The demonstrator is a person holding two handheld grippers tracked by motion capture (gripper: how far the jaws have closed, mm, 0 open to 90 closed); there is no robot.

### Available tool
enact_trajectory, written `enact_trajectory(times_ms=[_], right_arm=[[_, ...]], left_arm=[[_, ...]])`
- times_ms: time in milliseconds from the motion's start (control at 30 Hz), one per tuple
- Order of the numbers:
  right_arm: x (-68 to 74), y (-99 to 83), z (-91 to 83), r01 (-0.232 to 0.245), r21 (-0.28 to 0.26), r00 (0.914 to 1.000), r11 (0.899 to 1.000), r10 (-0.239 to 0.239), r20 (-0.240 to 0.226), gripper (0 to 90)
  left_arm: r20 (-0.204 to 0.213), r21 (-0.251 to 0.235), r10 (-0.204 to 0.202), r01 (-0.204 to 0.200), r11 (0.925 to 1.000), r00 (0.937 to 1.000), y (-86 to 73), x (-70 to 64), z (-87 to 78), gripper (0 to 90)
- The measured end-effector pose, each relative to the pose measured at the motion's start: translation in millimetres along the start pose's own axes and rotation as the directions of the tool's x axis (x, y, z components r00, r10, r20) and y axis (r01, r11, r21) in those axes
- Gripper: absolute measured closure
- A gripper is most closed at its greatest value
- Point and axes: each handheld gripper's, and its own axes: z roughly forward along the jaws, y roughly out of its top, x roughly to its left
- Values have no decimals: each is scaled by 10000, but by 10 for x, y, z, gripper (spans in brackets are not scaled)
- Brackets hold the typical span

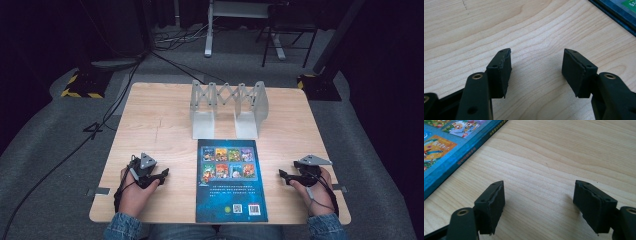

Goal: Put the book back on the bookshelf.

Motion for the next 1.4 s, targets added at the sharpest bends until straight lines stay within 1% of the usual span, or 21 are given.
enact_trajectory(times_ms=[200, 733, 900, 967, 1033, 1100, 1167, 1200, 1233, 1300, 1333, 1367, 1400], right_arm=[[-5, -3, -5, 47, 1, 10000, 10000, -47, -81, 264], [-4, -3, -3, 34, -13, 10000, 10000, -34, -73, 264], [-5, -3, -4, 38, -3, 10000, 10000, -38, -87, 265], [-6, -3, -5, 23, 2, 10000, 10000, -23, -75, 266], [-5, -3, -6, 27, -18, 10000, 10000, -27, -37, 277], [-10, -6, -12, 0, -58, 10000, 10000, 0, 30, 314], [-8, -8, -17, -10, -87, 10000, 10000, 11, 54, 339], [-6, -5, -22, 35, -69, 10000, 10000, -35, 59, 359], [-6, -5, -22, 35, -69, 10000, 10000, -35, 59, 359], [12, 14, -49, -112, 9, 9999, 9999, 112, 46, 377], [20, 25, -58, -74, -65, 10000, 10000, 74, -31, 380], [20, 25, -58, -74, -65, 10000, 10000, 74, -31, 380], [50, 53, -80, -15, -234, 9999, 9997, 11, -146, 375]], left_arm=[[13, 2, -83, 83, 10000, 10000, 0, -11, 3, 405], [51, 13, -62, 62, 10000, 10000, 1, -10, 3, 395], [169, 1, -47, 47, 10000, 9998, 4, 0, 6, 367], [200, -8, -101, 102, 9999, 9997, 5, 1, 9, 365], [19, 50, -48, 48, 10000, 10000, 7, -3, 5, 359], [-6, 61, -111, 111, 9999, 9999, 5, -15, 3, 345], [155, 84, -317, 315, 9995, 9994, 12, -33, -14, 356], [307, 64, -395, 393, 9992, 9987, 23, -45, -27, 366], [307, 64, -395, 393, 9992, 9987, 23, -45, -27, 367], [493, -115, -344, 350, 9993, 9982, 74, -105, -86, 370], [569, -175, -290, 300, 9994, 9980, 92, -134, -105, 372], [569, -175, -290, 300, 9994, 9980, 92, -134, -105, 375], [789, -209, -199, 216, 9995, 9967, 122, -190, -129, 377]])
